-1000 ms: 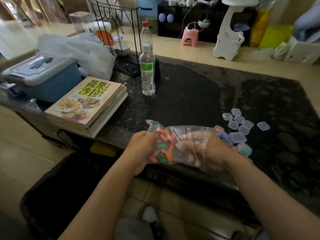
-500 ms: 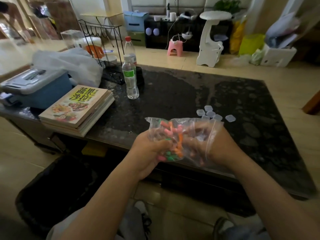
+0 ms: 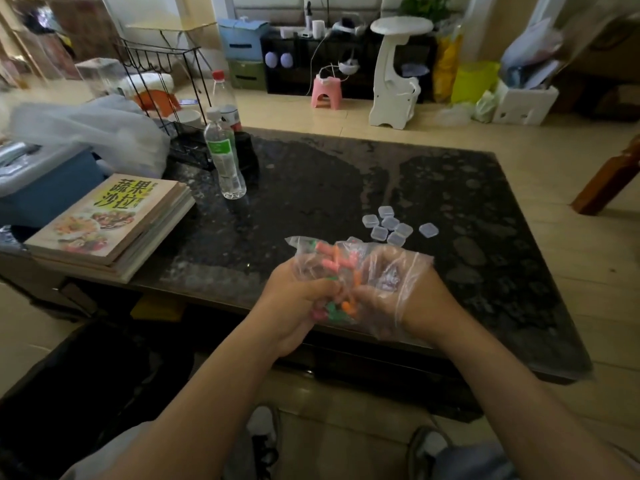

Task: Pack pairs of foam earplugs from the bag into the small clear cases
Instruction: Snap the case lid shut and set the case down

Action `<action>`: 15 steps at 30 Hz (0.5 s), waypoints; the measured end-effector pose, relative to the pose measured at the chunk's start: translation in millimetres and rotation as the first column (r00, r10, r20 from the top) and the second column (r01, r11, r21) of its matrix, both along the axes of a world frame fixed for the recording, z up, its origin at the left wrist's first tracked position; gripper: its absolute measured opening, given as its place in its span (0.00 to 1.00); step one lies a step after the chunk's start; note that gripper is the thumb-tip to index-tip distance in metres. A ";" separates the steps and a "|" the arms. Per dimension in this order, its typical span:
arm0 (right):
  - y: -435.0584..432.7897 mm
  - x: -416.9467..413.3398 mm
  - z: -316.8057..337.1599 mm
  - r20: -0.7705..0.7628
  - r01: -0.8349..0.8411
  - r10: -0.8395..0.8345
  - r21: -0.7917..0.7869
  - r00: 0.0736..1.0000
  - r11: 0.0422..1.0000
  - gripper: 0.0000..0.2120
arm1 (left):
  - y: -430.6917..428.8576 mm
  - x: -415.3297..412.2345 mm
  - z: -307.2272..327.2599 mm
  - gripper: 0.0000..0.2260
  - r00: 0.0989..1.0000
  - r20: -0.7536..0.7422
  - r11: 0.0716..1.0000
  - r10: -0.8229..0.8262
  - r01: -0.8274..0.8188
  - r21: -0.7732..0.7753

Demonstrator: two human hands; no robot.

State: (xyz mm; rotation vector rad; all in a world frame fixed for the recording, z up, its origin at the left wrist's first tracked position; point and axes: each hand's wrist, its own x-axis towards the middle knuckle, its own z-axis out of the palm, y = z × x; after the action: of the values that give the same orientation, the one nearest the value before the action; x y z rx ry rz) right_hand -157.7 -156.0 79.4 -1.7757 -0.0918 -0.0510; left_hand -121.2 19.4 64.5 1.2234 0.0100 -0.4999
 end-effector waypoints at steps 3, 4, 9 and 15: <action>-1.5 4.3 -3.7 -0.048 -0.038 0.041 0.062 0.998 0.997 0.12 | -3.9 4.0 -3.9 0.14 1.000 -0.012 1.000 -0.001 0.001 -0.011; -1.1 5.8 -4.7 -0.050 -0.051 0.055 0.070 0.997 0.996 0.12 | -5.1 5.4 -4.9 0.14 1.000 -0.011 1.000 0.001 -0.001 -0.013; -2.9 13.3 -12.7 0.008 -0.047 0.048 -0.055 0.999 0.997 0.12 | -8.7 16.4 -11.2 0.13 1.000 -0.014 1.000 0.014 -0.014 0.027; -11.0 24.6 -31.5 -0.047 -0.051 0.044 -0.167 0.998 0.985 0.08 | -10.0 31.2 -16.1 0.14 0.999 -0.012 0.995 0.034 -0.033 0.093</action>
State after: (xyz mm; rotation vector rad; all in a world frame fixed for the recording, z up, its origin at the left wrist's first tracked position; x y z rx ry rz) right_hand -133.1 -167.0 48.0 -1.9416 -0.1106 0.0303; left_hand -89.9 9.4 48.5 1.3087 0.0664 -0.4829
